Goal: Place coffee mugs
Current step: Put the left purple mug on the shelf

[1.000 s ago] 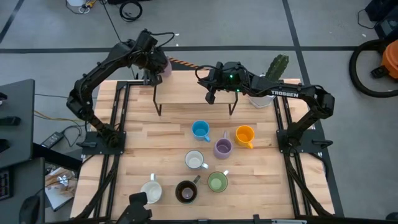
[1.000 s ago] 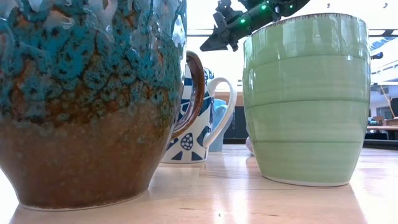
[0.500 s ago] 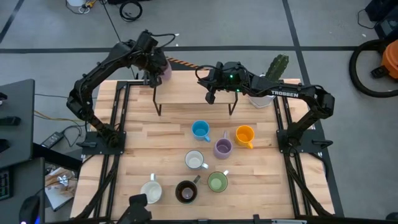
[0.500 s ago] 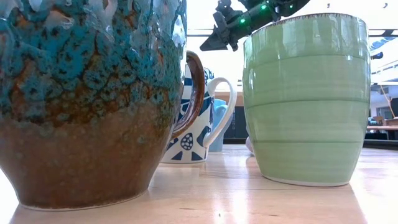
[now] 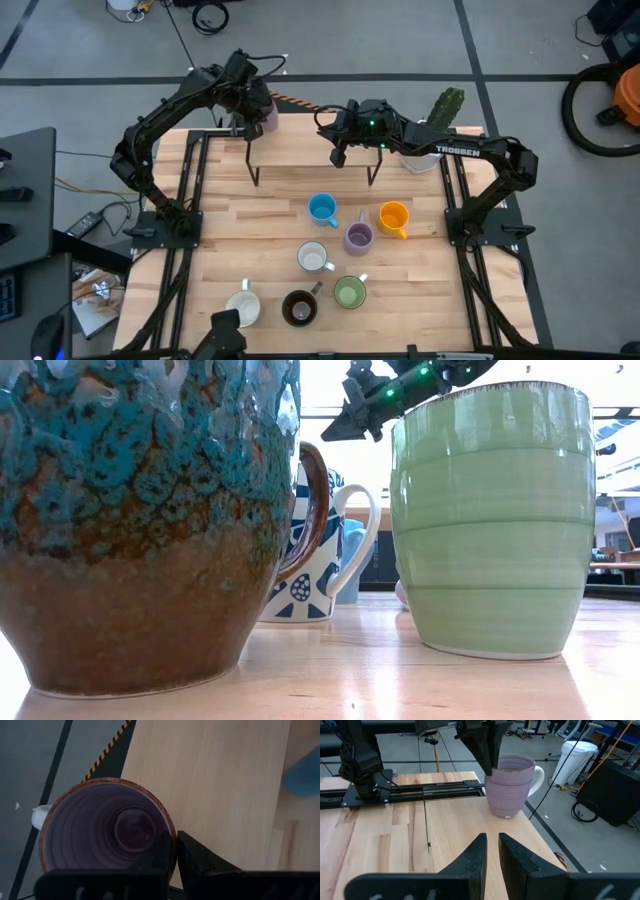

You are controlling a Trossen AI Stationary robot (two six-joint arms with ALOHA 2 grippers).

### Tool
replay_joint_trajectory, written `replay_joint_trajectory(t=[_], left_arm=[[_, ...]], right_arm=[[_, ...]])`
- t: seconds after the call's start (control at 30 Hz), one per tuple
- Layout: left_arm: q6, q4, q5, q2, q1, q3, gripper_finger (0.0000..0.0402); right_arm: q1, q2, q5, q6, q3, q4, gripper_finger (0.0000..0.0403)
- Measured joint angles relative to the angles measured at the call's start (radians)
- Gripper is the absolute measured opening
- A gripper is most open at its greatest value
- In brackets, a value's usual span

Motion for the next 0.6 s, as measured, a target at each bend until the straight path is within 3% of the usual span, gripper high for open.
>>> replay_joint_trajectory(t=[0.3, 0.6], left_arm=[[0.000, 0.001, 0.000, 0.000, 0.000, 0.000, 0.0033], [0.000, 0.026, -0.019, 0.000, -0.003, 0.000, 0.0094]], right_arm=[[0.000, 0.000, 0.000, 0.000, 0.000, 0.000, 0.0054], [0.000, 0.000, 0.000, 0.000, 0.000, 0.000, 0.0054]])
